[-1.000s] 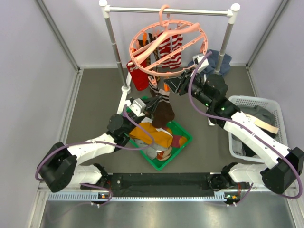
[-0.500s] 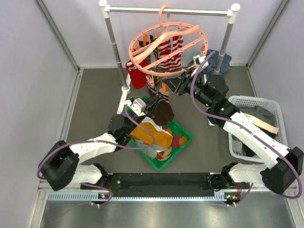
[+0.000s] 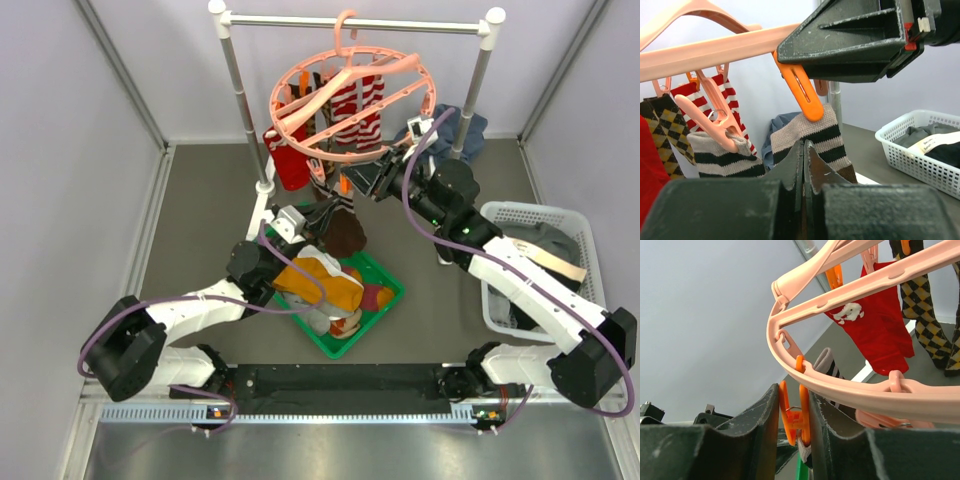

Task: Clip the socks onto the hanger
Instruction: Clamp the sock onto the hanger.

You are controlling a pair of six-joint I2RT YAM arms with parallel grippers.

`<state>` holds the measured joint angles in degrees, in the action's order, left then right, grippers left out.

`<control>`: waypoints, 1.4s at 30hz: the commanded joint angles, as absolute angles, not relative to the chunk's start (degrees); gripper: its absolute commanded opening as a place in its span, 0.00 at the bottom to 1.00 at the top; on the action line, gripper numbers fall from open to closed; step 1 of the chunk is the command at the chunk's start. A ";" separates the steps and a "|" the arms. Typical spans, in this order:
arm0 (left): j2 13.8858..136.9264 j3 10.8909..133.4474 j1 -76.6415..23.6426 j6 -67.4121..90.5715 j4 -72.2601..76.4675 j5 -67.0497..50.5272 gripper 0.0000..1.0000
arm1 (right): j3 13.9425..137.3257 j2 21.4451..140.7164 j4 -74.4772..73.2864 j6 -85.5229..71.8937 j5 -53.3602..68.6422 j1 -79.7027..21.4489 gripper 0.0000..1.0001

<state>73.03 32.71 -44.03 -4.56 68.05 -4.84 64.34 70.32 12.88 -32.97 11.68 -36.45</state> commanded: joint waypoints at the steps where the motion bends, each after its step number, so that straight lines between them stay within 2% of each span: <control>1: 72.77 35.16 -44.30 -3.60 73.13 -4.66 0.00 | 63.11 70.58 14.68 -34.89 13.18 -36.12 0.00; 19: 73.83 37.00 -44.38 -2.81 73.65 -2.37 0.00 | 62.49 70.40 15.56 -35.77 14.33 -36.21 0.01; 20: 73.92 37.00 -44.38 -2.90 73.65 -2.46 0.00 | 62.40 70.23 15.38 -35.68 14.33 -36.12 0.07; 21: 73.83 37.00 -44.38 -2.81 73.57 -2.29 0.00 | 62.40 70.14 15.29 -35.42 14.24 -36.21 0.20; 23: 73.83 36.83 -44.38 -2.90 73.39 -2.11 0.00 | 62.49 69.61 14.94 -34.63 14.06 -36.21 0.34; 24: 73.74 36.83 -44.38 -3.07 73.13 -2.11 0.00 | 62.58 69.44 14.77 -34.11 14.06 -36.12 0.48; 26: 73.65 36.65 -44.38 -3.16 72.86 -1.67 0.00 | 62.84 68.56 13.54 -32.61 13.54 -36.21 0.56; 27: 73.57 36.65 -44.38 -3.34 72.69 -1.41 0.00 | 62.93 68.03 13.01 -32.00 13.54 -36.12 0.64; 29: 73.48 36.39 -44.38 -3.60 72.34 -0.97 0.00 | 63.54 67.15 11.44 -29.28 13.71 -36.12 0.70; 30: 73.39 36.39 -44.38 -3.69 72.16 -0.53 0.00 | 63.81 65.93 9.34 -28.31 13.97 -36.12 0.77; 34: 73.21 36.30 -44.38 -4.13 70.76 2.37 0.00 | 65.65 61.71 0.55 -18.84 14.42 -36.12 0.87; 38: 73.04 36.47 -44.38 -4.39 70.05 4.13 0.00 | 66.80 57.05 -8.34 -9.07 11.70 -36.12 0.88; 42: 73.12 37.00 -44.38 -4.31 69.08 4.40 0.00 | 65.83 54.76 -10.63 -0.89 8.53 -36.12 0.88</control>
<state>73.69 34.79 -44.25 -3.86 68.55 2.96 63.59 57.08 -6.00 -12.67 11.92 -36.47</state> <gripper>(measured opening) 0.010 0.884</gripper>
